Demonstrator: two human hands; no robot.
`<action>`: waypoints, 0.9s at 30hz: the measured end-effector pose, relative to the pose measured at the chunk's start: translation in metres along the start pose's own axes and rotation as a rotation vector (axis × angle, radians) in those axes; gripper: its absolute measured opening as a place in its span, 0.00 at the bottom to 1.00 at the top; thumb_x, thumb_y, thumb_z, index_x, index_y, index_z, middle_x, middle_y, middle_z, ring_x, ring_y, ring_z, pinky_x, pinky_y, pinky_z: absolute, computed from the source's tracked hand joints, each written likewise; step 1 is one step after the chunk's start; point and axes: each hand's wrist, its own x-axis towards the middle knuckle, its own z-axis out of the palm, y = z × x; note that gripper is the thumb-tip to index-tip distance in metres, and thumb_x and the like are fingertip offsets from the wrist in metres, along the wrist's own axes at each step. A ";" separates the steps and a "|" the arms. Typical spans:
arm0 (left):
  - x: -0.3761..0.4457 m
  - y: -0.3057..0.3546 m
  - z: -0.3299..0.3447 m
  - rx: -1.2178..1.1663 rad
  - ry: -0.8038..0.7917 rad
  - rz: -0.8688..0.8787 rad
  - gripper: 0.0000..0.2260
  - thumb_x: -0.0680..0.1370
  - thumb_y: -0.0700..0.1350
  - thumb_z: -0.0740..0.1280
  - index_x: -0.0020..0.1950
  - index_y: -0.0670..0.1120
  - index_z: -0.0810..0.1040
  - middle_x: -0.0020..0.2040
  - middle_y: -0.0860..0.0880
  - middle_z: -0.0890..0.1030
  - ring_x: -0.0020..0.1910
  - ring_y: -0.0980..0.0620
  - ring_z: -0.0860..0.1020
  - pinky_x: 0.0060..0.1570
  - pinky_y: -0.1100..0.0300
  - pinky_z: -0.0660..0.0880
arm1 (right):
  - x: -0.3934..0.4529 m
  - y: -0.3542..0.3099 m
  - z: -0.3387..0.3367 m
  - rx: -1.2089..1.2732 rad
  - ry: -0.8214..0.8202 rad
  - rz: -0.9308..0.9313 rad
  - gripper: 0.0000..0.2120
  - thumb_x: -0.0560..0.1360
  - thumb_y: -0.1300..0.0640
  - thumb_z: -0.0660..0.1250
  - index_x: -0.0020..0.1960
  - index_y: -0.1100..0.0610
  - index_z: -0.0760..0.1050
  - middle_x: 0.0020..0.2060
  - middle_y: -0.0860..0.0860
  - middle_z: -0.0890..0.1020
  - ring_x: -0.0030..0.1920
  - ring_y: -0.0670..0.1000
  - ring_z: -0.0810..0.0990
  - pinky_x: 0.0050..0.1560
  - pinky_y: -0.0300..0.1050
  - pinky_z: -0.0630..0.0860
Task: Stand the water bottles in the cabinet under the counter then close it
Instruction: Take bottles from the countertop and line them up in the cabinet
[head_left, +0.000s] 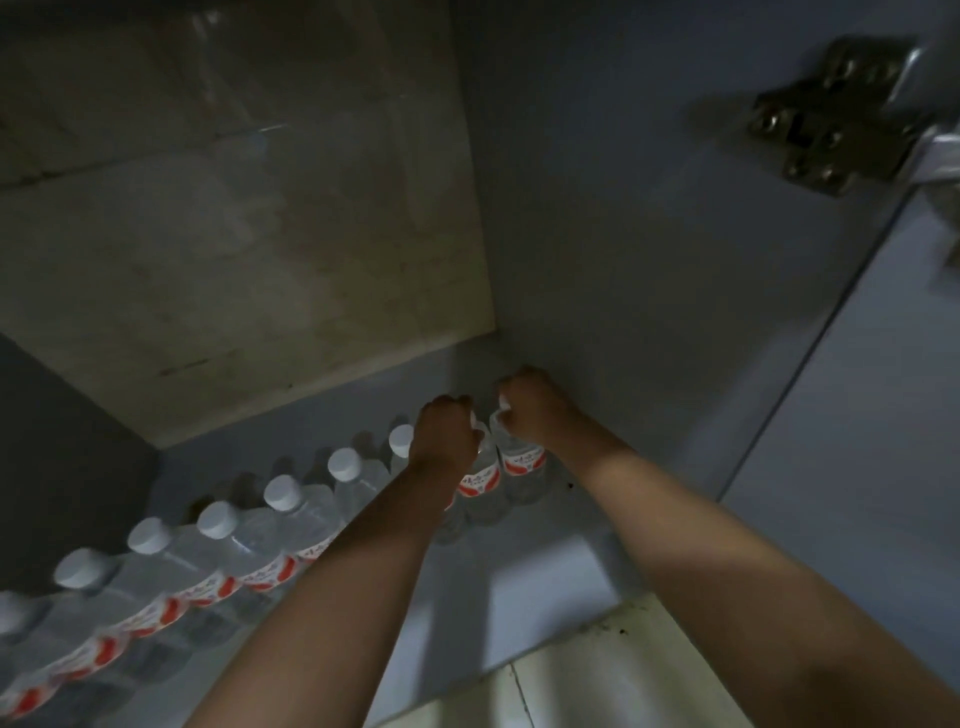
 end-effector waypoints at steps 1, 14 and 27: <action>0.001 0.000 0.000 -0.002 -0.001 -0.003 0.16 0.80 0.44 0.61 0.65 0.39 0.70 0.63 0.38 0.75 0.63 0.42 0.73 0.63 0.55 0.68 | 0.001 0.001 0.000 0.005 -0.001 0.000 0.14 0.74 0.61 0.64 0.58 0.65 0.75 0.59 0.64 0.78 0.60 0.61 0.75 0.61 0.46 0.71; -0.010 0.002 -0.002 -0.122 -0.065 -0.021 0.24 0.80 0.40 0.60 0.74 0.39 0.58 0.71 0.39 0.68 0.70 0.43 0.67 0.70 0.57 0.63 | 0.005 0.001 -0.005 -0.046 -0.147 -0.026 0.16 0.78 0.58 0.62 0.61 0.67 0.73 0.61 0.64 0.76 0.61 0.61 0.75 0.61 0.48 0.72; -0.049 -0.010 -0.007 -0.015 -0.018 0.021 0.27 0.80 0.37 0.56 0.76 0.42 0.51 0.78 0.43 0.50 0.78 0.45 0.49 0.77 0.55 0.50 | -0.016 -0.004 0.009 -0.204 -0.020 0.012 0.27 0.79 0.55 0.57 0.75 0.59 0.54 0.73 0.63 0.61 0.73 0.60 0.60 0.74 0.49 0.59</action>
